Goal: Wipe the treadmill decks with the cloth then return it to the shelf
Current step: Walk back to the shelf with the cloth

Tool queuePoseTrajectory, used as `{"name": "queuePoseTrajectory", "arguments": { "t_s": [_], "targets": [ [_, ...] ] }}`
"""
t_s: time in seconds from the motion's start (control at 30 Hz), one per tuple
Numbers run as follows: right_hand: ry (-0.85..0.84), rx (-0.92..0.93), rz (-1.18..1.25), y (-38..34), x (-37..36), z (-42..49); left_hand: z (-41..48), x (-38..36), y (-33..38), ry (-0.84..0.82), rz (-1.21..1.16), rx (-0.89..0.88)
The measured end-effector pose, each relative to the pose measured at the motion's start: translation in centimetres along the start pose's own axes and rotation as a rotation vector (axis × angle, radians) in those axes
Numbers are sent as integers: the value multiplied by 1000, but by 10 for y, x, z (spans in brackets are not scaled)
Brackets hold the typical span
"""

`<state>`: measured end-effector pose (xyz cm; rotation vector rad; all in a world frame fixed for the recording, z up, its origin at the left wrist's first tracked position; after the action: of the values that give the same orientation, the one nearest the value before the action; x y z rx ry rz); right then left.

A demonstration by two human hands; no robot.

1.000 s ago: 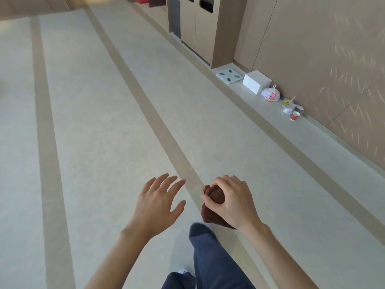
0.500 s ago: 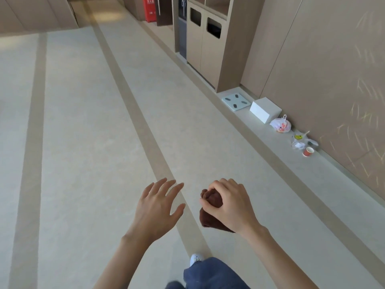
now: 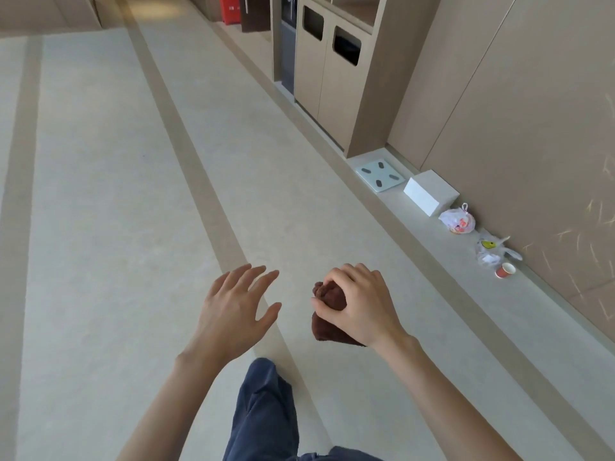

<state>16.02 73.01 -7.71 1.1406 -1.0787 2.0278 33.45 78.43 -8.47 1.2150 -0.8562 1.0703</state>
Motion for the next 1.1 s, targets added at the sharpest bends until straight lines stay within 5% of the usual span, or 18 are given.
{"name": "queuePoseTrajectory", "arguments": {
  "t_s": [0.33,0.7,1.1],
  "targets": [
    [168,-104,48,-10,-36,202,179,25,-112,-15,58,-94],
    [38,-45,18,16,-125,357,322,-1,-196,-59,110,-100],
    [43,-20,44,76,-168,635,586,16,-255,76,177,-181]
  ]
}}
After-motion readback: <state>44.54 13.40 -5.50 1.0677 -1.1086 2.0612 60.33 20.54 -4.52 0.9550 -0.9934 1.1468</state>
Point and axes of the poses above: each hand's wrist, its own z-axis towards the middle knuckle, its own x-axis out of the back of the hand, y = z × x, the point moved 7 cm from there along z, towards the middle knuckle, and after that the axes turned 6 degrees about y, right-handed, at the moved point
